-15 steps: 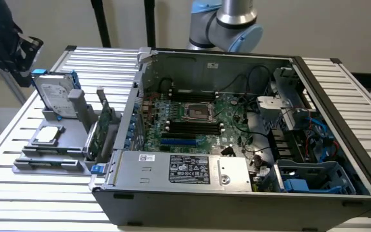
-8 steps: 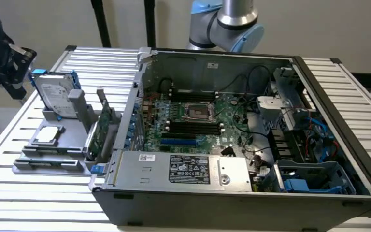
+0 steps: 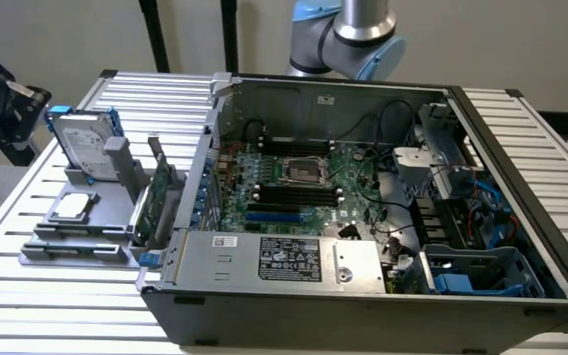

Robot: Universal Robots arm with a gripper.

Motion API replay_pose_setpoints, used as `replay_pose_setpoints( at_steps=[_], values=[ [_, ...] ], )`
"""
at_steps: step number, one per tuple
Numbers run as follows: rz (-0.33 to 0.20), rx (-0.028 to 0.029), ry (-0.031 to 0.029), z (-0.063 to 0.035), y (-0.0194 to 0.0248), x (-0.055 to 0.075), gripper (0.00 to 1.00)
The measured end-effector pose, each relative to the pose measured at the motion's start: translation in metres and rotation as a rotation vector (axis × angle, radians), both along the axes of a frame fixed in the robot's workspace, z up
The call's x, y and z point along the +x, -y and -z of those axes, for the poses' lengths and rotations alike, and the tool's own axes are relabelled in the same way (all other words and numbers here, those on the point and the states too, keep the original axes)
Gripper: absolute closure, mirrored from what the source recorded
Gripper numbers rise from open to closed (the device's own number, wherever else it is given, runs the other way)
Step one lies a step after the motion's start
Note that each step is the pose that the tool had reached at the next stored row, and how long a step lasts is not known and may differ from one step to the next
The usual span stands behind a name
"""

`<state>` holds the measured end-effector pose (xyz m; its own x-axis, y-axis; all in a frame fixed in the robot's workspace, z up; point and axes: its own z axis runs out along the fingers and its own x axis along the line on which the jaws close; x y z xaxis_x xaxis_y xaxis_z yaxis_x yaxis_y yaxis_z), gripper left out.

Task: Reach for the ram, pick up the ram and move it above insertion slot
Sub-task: 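Reach for the ram, then pick up the ram and move it above insertion slot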

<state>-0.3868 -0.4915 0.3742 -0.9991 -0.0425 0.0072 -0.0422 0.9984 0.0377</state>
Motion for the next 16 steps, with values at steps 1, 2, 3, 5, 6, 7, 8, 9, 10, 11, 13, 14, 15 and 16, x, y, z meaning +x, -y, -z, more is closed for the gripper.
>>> replay_pose_setpoints(
  at_steps=[1, 2, 3, 5, 6, 7, 8, 9, 10, 11, 13, 14, 15, 16],
  values=[
    [-0.017, 0.0001, 0.0, 0.0001, 0.0, 0.0, 0.89],
    [-0.035, 0.0001, 0.0, 0.0001, 0.0001, 0.0001, 0.89],
    [-0.052, 0.0, -0.0001, 0.0001, 0.0, 0.0001, 0.89],
    [-0.089, 0.0001, -0.0001, 0.0002, 0.0, 0.0001, 0.89],
    [-0.107, 0.0001, -0.0001, 0.0002, 0.0, 0.0001, 0.89],
    [-0.126, 0.0, -0.0001, 0.0002, 0.0, 0.0001, 0.89],
    [-0.144, 0.0, 0.0, 0.0003, 0.0, 0.0001, 0.89],
    [-0.162, 0.0001, 0.0, 0.0004, 0.0, 0.0001, 0.89],
    [-0.18, 0.0001, 0.0, 0.0004, 0.0, 0.0001, 0.89],
    [-0.198, 0.0, -0.0001, 0.0005, 0.0, 0.0001, 0.89],
    [-0.234, 0.0, -0.0001, 0.0006, 0.0, 0.0001, 0.89],
    [-0.253, 0.0, -0.0001, 0.0007, 0.0, 0.0001, 0.89],
    [-0.271, 0.0, -0.0001, 0.0007, 0.0, 0.0001, 0.89],
    [-0.289, 0.0, -0.0001, 0.0008, 0.0, 0.0001, 0.89]
  ],
)
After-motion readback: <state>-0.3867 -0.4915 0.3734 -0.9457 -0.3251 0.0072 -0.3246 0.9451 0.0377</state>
